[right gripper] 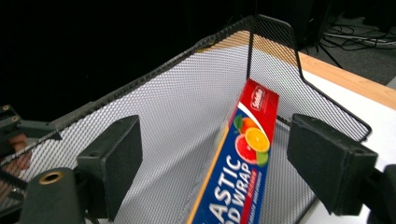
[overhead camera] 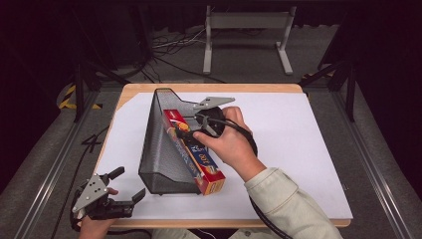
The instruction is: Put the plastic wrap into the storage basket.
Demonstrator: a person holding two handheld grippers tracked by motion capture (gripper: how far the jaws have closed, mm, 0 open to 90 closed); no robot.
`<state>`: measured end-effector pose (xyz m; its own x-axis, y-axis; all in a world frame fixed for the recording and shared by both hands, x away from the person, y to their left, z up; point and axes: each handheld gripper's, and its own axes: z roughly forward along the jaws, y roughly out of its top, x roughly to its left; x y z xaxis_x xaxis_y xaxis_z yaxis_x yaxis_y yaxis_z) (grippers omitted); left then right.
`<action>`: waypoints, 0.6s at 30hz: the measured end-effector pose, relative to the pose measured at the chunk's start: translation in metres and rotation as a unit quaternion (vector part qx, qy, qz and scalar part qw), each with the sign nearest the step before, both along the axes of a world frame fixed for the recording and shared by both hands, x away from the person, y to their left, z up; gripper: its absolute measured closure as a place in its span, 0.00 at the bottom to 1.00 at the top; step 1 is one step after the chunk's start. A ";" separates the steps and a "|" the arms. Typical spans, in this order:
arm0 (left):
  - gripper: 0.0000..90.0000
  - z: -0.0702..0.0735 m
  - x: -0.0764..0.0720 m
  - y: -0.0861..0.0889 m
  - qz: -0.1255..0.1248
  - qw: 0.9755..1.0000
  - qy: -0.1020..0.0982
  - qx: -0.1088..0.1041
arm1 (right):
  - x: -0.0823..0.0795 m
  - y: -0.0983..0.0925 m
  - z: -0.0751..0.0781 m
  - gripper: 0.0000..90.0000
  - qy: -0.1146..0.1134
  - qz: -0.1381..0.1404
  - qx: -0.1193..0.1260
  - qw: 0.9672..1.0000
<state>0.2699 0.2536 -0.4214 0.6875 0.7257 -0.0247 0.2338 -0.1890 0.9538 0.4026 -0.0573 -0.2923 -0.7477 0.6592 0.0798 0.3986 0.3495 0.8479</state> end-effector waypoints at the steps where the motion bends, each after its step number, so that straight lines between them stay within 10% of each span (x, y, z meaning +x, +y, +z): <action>1: 0.04 0.000 0.000 0.000 0.001 1.000 0.000 0.001 | -0.001 -0.003 0.000 0.21 0.001 0.000 0.001 1.000; 18: 0.04 0.000 0.000 0.000 0.010 1.000 0.005 0.001 | -0.020 -0.079 0.015 0.21 0.004 -0.031 -0.005 1.000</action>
<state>0.2696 0.2536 -0.4214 0.6724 0.7396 -0.0299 0.2478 -0.1868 0.9506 0.3828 -0.1362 -0.2774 -0.7053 0.7044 0.0792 0.4262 0.3321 0.8415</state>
